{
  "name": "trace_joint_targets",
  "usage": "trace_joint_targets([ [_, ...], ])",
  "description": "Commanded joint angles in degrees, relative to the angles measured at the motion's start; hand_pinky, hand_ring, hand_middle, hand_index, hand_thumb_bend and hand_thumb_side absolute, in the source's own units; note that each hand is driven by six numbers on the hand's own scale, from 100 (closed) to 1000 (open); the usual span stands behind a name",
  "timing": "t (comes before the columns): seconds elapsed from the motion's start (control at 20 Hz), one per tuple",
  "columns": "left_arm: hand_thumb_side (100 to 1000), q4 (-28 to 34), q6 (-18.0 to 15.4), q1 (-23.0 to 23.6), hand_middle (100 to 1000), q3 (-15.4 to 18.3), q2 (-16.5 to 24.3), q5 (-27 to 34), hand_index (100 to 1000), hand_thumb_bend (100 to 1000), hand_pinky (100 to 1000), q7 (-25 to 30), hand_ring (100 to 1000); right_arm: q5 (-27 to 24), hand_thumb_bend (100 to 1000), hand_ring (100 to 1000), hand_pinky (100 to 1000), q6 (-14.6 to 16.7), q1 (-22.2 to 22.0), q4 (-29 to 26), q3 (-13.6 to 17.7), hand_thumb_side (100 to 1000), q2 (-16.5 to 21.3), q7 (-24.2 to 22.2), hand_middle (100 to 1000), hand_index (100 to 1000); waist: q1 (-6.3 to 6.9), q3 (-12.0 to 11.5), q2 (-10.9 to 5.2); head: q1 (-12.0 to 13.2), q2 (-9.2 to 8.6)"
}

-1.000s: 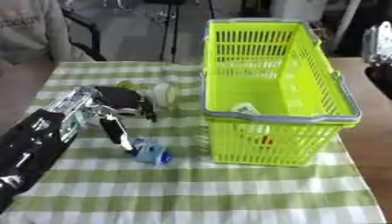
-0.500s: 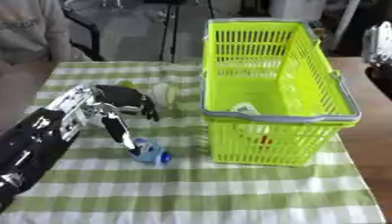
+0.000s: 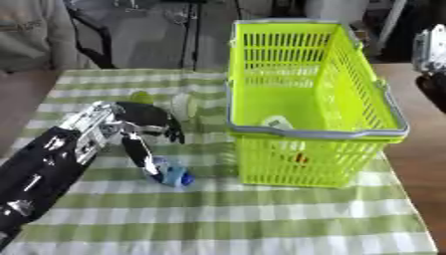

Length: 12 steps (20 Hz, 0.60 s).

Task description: Pick up objects on the table and place them in the box.

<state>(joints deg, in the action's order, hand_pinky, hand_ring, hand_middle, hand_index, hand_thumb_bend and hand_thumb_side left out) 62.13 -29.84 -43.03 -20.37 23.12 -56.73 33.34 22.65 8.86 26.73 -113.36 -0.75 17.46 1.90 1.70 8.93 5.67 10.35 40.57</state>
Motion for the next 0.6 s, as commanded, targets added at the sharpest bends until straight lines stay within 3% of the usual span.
trace_joint_targets([
  [0.05, 487, -0.1, -9.8, -0.6, 621, -0.1, 0.7, -0.5, 820, 851, 677, 10.7, 670, -0.2, 100, 580, 590, 0.0, 1.0, -1.0, 0.2, 533, 0.6, -0.1, 636, 827, -0.17, 0.0, -0.58, 0.0, -0.56],
  [0.6, 458, -1.0, -10.0, 0.0, 592, 0.1, 0.3, -0.5, 805, 852, 662, 12.2, 643, -0.3, 100, 580, 591, 0.0, 1.1, -1.0, 0.3, 534, 0.5, -0.1, 636, 827, -0.34, -0.3, -0.58, -0.1, -0.7],
])
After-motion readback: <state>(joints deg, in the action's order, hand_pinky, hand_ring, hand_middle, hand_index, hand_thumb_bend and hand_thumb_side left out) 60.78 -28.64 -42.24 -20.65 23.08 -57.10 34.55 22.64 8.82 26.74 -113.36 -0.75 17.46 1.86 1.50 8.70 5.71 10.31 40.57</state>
